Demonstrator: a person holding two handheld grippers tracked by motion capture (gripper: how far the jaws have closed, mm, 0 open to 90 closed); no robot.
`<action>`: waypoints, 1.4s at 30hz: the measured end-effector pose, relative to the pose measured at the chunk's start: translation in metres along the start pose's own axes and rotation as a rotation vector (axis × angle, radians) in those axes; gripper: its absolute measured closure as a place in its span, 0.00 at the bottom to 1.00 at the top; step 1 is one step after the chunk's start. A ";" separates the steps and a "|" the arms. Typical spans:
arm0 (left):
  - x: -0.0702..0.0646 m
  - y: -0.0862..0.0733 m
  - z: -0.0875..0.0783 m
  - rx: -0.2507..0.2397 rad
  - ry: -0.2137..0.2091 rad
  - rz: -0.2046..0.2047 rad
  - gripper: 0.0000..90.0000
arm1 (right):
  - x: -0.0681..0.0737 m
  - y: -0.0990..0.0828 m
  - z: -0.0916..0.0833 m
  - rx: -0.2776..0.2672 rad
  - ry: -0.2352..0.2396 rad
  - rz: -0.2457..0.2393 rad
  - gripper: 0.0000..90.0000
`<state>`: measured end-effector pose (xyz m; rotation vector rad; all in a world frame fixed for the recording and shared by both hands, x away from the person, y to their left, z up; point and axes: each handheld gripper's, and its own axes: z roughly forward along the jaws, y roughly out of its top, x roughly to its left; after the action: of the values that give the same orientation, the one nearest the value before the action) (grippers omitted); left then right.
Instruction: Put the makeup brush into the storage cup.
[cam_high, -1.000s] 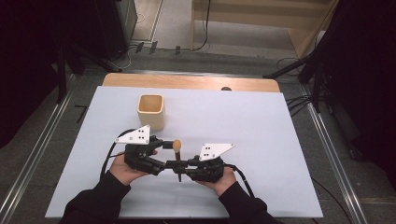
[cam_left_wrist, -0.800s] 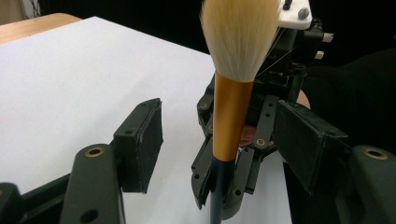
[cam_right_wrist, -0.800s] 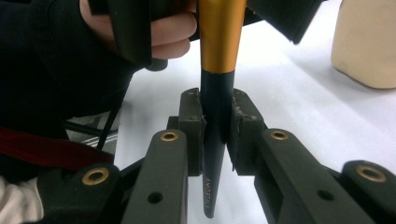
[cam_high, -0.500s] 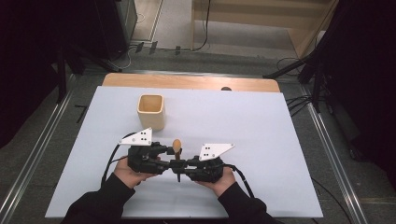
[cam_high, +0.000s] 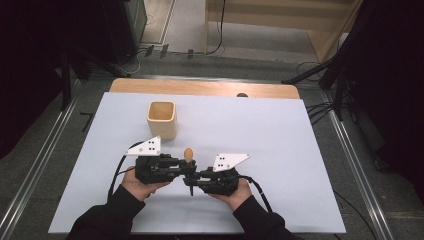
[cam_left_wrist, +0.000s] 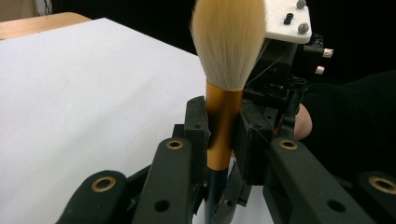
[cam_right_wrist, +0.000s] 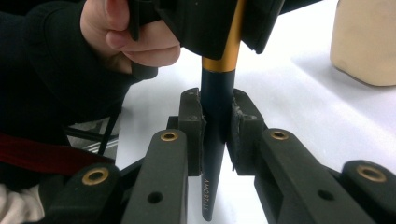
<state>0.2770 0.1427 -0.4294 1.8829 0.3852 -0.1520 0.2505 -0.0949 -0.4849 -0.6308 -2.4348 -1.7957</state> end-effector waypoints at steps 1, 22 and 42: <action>0.000 0.000 0.000 -0.002 0.000 0.001 0.86 | 0.000 0.000 0.000 -0.004 0.007 0.002 0.87; -0.003 0.014 -0.015 0.050 0.043 0.028 0.87 | 0.006 0.005 -0.002 -0.029 -0.064 -0.084 0.51; 0.006 0.013 -0.031 0.063 0.062 0.028 0.87 | 0.002 0.006 -0.022 -0.059 -0.148 -0.071 0.25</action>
<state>0.2843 0.1691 -0.4089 1.9580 0.4008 -0.0878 0.2462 -0.1134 -0.4719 -0.7164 -2.5363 -1.9196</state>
